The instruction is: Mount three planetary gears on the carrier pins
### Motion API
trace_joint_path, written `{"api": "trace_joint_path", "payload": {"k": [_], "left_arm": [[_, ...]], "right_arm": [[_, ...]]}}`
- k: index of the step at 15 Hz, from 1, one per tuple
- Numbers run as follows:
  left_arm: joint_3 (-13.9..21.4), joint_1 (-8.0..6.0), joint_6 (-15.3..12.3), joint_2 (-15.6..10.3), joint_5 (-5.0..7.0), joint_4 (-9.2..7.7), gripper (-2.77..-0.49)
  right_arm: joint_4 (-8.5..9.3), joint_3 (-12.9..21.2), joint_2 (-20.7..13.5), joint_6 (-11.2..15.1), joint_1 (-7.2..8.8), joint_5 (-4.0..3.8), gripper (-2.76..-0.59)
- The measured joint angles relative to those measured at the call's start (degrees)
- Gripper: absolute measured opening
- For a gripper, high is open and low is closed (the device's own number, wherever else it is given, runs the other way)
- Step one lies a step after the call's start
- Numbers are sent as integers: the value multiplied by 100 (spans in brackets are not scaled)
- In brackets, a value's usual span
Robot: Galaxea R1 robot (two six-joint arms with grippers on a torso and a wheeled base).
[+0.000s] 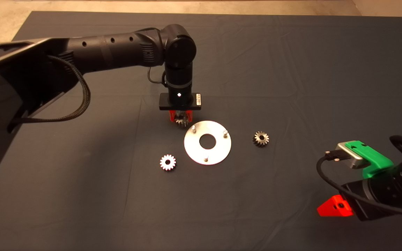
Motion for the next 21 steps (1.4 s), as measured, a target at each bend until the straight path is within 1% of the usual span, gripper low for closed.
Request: {"api": "trace_joint_path", "payload": {"k": [3,7,8,9,10,12,15,18,21], "left_arm": [[76,-82,2,7,-9,0,-245],[258,-281,0,5,-1,-1,-245],[305,-321,0,7,-6,-5,-245],[341,-344,-2,6,-4,-10,-245],[372,-356,-11,5,-2,-38,-245],[431,-354,-51,5,-4,-84,-245],[457,-352,-79,7,-4,-95,-245],[457,-335,-96,5,-4,-99,-245],[449,-203,-96,7,0,-105,-246]], "right_arm": [[0,0,-2,0,-21,-6,-60],[0,0,16,0,-71,-5,-60],[0,0,20,0,-110,-2,-60],[0,0,29,0,-150,5,-60],[0,0,30,0,-156,0,-60],[0,0,30,0,-156,0,-60],[0,0,46,0,-192,5,-60],[0,0,46,0,-190,2,-60],[0,0,46,0,-215,4,-60]]}}
